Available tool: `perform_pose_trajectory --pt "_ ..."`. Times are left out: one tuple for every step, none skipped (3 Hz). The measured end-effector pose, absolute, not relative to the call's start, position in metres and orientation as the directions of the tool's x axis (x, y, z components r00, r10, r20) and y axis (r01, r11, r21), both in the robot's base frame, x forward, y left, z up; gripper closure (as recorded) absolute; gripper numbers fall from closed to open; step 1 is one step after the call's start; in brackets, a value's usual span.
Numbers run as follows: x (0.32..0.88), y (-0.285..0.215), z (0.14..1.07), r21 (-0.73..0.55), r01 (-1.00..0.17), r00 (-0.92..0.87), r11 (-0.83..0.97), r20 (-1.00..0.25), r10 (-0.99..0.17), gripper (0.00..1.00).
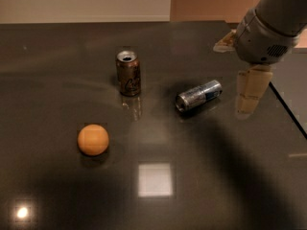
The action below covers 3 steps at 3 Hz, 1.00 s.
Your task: Place redbull can upright
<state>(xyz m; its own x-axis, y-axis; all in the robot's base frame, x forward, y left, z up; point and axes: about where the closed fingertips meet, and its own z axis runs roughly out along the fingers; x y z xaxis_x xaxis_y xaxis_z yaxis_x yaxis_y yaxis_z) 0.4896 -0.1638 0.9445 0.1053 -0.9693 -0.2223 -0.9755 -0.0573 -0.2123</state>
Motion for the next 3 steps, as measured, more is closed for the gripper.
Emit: perform_pose_trajectory --pt "0.504 -0.148 0.929 -0.210 -0.966 0.194 -0.150 -0.213 -0.957 0.00" --pt "0.517 -0.133 0.910 -0.194 -0.955 0.261 -0.226 -0.180 -0.948 0.00" --pt "0.524 -0.126 0.899 -0.183 -0.945 0.299 -0.270 -0.159 -0.941 0.00"
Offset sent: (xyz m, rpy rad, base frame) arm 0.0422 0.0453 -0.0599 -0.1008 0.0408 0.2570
